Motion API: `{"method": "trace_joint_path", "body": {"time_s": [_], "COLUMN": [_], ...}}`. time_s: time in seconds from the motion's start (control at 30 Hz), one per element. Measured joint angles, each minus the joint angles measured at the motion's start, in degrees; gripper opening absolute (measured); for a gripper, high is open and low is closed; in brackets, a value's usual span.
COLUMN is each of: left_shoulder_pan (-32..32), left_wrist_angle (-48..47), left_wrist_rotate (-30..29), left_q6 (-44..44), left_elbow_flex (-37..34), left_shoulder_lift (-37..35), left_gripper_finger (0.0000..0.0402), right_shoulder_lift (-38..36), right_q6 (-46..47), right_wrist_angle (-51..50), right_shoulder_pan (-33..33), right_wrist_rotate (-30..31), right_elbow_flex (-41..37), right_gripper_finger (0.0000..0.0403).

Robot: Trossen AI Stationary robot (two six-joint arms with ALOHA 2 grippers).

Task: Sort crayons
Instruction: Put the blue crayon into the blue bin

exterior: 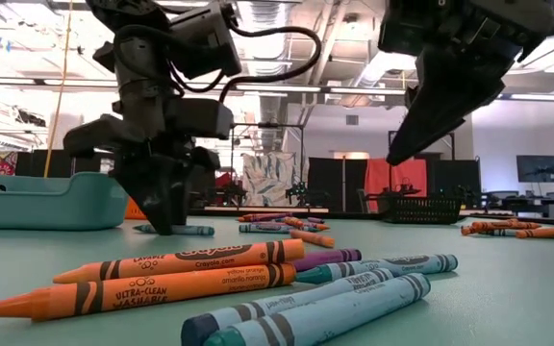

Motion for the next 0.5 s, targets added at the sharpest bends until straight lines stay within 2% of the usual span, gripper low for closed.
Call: {"method": "trace_joint_path", "body": {"time_s": [0.17, 0.37, 0.5], "left_shoulder_pan": [-0.1, -1.5, -2.7], "left_wrist_angle": [0.3, -1.1, -6.1], "left_wrist_rotate": [0.0, -1.6, -4.8], "left_q6": [0.9, 2.1, 2.7], "left_elbow_flex": [-0.1, 1.0, 3.7], "left_shoulder_lift": [-0.5, -0.9, -1.6], "left_gripper_finger": [0.0011, 0.0004, 0.0002], "right_shoulder_lift": [0.0, 0.0, 0.0], "right_q6": [2.3, 4.2, 5.7], "right_wrist_angle": [-1.3, -1.4, -2.9], "right_shoulder_pan": [-0.3, -0.3, -0.3], "right_wrist_rotate": [1.9, 2.7, 2.7], "right_elbow_flex": [0.0, 0.0, 0.0], "right_gripper_finger": [0.0169, 0.0169, 0.0169]}}
